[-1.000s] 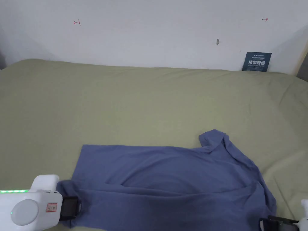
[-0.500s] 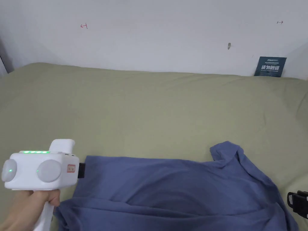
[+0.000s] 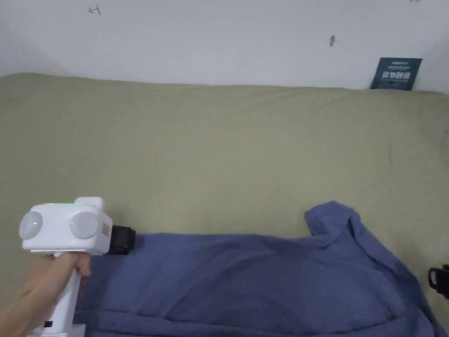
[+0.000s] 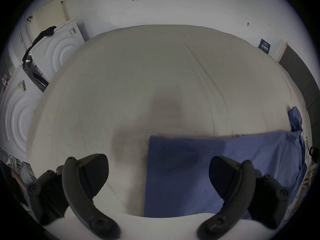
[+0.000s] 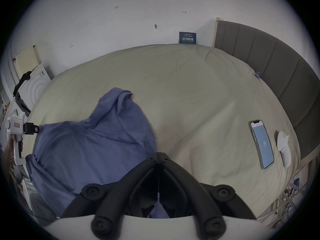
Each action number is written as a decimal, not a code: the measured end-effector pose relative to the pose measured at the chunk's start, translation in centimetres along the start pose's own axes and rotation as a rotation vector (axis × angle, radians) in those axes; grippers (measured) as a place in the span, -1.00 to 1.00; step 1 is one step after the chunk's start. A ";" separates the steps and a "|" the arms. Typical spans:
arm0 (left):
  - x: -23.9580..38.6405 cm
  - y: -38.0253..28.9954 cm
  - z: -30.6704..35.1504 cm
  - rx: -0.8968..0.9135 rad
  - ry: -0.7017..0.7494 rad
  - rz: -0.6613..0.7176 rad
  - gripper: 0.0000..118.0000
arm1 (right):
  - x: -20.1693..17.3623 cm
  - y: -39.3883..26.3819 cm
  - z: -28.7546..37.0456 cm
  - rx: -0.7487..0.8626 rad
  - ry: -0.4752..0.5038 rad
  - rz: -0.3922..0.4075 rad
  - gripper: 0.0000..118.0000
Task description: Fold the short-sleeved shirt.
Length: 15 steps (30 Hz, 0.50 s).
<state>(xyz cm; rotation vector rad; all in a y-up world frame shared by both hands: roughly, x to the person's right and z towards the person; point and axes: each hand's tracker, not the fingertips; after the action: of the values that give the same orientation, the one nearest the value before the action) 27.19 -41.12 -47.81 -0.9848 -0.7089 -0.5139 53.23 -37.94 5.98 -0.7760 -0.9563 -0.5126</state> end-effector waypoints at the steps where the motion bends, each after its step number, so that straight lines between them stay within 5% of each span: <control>1: 0.2 0.0 -0.1 -0.007 -0.010 -0.003 0.93 | 0.2 0.3 -0.4 -0.011 0.004 0.002 -0.96; 2: 0.4 0.0 -0.1 -0.014 -0.023 -0.012 0.74 | 0.3 0.5 -0.6 -0.018 0.002 0.002 -0.96; 4: 0.7 -0.1 0.3 -0.024 -0.048 -0.013 -0.57 | 0.8 1.2 -1.3 -0.031 -0.002 0.004 -0.96; 5: 1.1 -0.2 0.6 -0.025 -0.058 -0.010 -0.87 | 0.9 1.5 -1.4 -0.033 -0.003 0.006 -0.96; 11: 1.6 -0.2 0.7 -0.027 -0.050 -0.040 -0.89 | 0.9 4.2 -2.8 -0.044 0.016 0.035 -0.89; 13: 1.3 -0.1 0.6 -0.031 -0.063 -0.022 -0.89 | 0.5 5.2 -3.8 -0.073 0.039 0.043 0.47; 14: 1.3 -0.1 0.6 -0.031 -0.066 -0.017 -0.89 | 0.4 5.5 -4.6 -0.129 0.058 0.043 0.96; 15: 1.3 -0.1 0.6 -0.033 -0.069 -0.016 -0.89 | 0.2 5.8 -5.5 -0.156 0.084 0.050 0.96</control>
<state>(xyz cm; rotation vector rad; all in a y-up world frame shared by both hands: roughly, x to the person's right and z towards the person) 27.82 -40.73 -46.56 -1.0320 -0.7724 -0.5083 60.21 -38.59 2.18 -0.9094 -0.8238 -0.5762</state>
